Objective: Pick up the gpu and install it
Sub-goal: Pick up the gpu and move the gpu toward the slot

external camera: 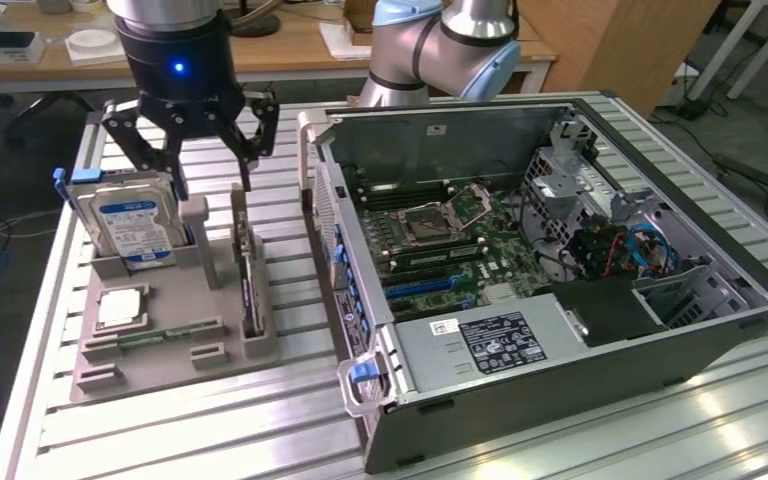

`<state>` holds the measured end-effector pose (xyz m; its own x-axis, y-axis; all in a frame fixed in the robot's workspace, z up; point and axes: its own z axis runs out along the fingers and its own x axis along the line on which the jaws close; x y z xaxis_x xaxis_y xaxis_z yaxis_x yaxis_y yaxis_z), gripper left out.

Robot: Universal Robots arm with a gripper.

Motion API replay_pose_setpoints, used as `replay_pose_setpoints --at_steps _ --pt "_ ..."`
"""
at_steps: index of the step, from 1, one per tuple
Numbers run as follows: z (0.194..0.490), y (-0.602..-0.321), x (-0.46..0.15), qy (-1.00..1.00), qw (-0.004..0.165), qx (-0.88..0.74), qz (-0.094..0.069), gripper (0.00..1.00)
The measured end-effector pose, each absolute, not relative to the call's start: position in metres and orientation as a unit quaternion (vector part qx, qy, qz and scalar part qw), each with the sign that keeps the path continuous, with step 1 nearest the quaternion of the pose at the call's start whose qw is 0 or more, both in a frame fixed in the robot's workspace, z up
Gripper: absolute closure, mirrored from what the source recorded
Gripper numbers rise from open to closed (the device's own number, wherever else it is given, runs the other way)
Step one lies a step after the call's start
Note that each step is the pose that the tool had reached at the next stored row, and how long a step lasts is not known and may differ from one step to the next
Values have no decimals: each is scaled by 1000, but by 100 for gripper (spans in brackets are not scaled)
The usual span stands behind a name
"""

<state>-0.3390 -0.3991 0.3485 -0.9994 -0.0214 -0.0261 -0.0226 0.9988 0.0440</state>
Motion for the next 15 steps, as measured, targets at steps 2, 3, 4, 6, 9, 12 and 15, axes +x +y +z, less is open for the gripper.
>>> replay_pose_setpoints --at_steps 2,3,4,6,9,12,15 --pt "346 -399 -339 1000 13 -11 22 35" --pt "344 -399 -339 1000 13 -11 22 35" --pt "343 -399 -339 1000 13 -11 22 35" --pt "341 -399 -339 1000 13 -11 22 35" --pt "338 -399 -339 1000 13 -11 22 35" --pt "336 -399 -338 1000 13 -11 22 35" --pt "335 -399 -336 1000 13 -11 22 35"
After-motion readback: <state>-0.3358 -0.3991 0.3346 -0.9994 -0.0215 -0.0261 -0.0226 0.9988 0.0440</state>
